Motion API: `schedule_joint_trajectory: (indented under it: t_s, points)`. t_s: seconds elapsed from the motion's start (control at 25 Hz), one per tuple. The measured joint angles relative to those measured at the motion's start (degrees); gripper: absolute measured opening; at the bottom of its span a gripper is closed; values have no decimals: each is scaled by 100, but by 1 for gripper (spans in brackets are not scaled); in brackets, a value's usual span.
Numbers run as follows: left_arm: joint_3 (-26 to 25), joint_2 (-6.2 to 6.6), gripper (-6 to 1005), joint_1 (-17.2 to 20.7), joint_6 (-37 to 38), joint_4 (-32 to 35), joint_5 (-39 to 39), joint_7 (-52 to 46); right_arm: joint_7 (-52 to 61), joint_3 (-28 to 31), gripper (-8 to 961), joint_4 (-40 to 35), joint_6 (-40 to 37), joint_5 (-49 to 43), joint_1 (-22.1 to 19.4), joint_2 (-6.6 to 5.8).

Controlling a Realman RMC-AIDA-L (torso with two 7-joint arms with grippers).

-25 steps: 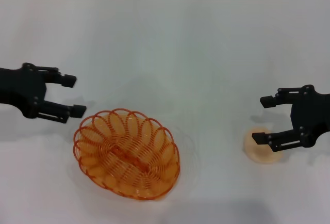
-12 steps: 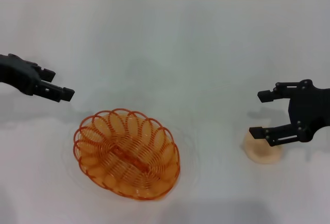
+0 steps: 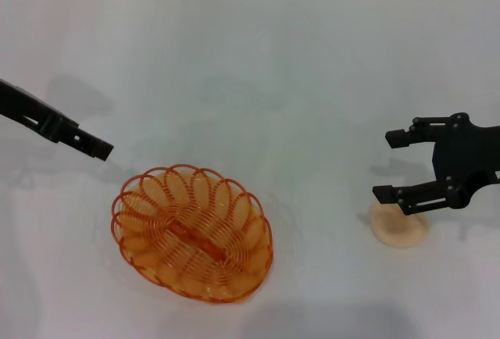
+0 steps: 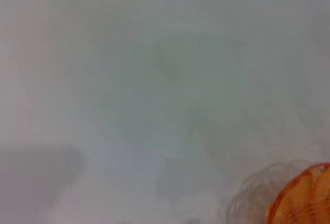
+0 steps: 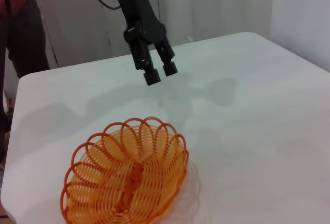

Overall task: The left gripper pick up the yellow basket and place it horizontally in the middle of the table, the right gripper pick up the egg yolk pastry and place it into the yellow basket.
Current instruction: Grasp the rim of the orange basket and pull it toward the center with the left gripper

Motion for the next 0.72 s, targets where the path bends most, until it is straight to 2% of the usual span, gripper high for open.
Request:
schedule_joint_trajectory:
  t_s: [0.24,0.48,0.52,0.72]
  points:
    - [430,-55,863,-234,82,-248,156,-196,0,0,842,1,0,0,8,0]
    - [528,-139,862,-516,51,-722,336,-319,0,-9,841,2,4,-1,18,0]
    - [542,-196,862,-607,42,-882,473,-382,0,-12,841,2,5,-2,18,-1]
    - [557,-278,863,-676,-18,-1006,629,-511,0,-34,842,28,27,-4,18,0]
